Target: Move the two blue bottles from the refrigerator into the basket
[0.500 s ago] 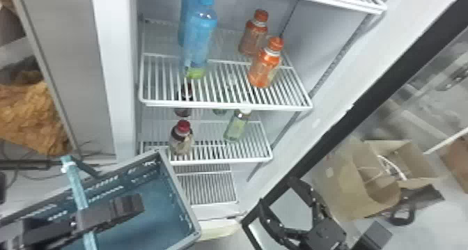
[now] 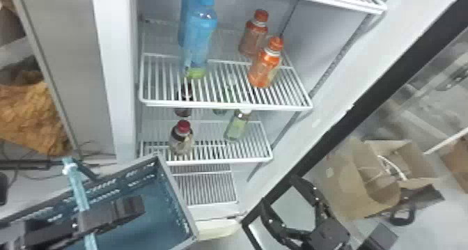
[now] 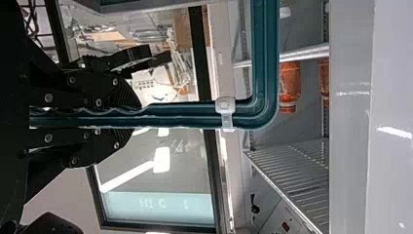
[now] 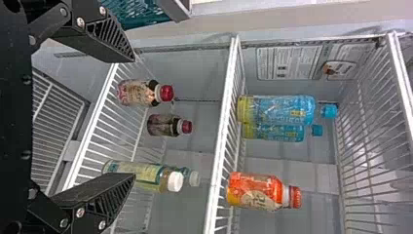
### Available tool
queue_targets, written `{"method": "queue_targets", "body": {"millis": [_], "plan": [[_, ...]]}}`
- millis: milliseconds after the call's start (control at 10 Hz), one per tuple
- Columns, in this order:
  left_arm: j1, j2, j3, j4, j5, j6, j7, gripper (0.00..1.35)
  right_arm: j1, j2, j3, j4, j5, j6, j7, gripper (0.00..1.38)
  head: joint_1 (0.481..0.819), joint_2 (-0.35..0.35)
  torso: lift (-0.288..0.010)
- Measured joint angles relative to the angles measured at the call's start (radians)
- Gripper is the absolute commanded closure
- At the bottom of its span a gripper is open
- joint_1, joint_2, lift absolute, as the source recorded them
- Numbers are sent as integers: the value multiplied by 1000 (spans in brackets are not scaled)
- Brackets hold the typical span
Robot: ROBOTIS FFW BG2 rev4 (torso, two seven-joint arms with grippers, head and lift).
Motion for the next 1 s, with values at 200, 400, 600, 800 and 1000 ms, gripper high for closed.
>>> {"method": "queue_targets", "body": {"millis": [200,400,600,800,1000], "plan": [[2,0,2,0,0,0,1,1202,17,8,-11,-24,-2,-4,-4,219,695,-350,-10],[-3,-1,-1,0,0,1,1,1202,15,4,0,-61,-11,11,-4,219,695,-350,-10],[-1,-1,1,0,0,1,1,1202,-9,0,20,-127,-10,77,-4,219,695,-350,-10],[0,-2,2,0,0,1,1,1202,-67,-20,58,-137,-21,126,-5,217,695,-350,-10],[4,-2,2,0,1,1,1,1202,-130,-31,67,-138,-25,158,-18,217,695,-336,-10]]}}
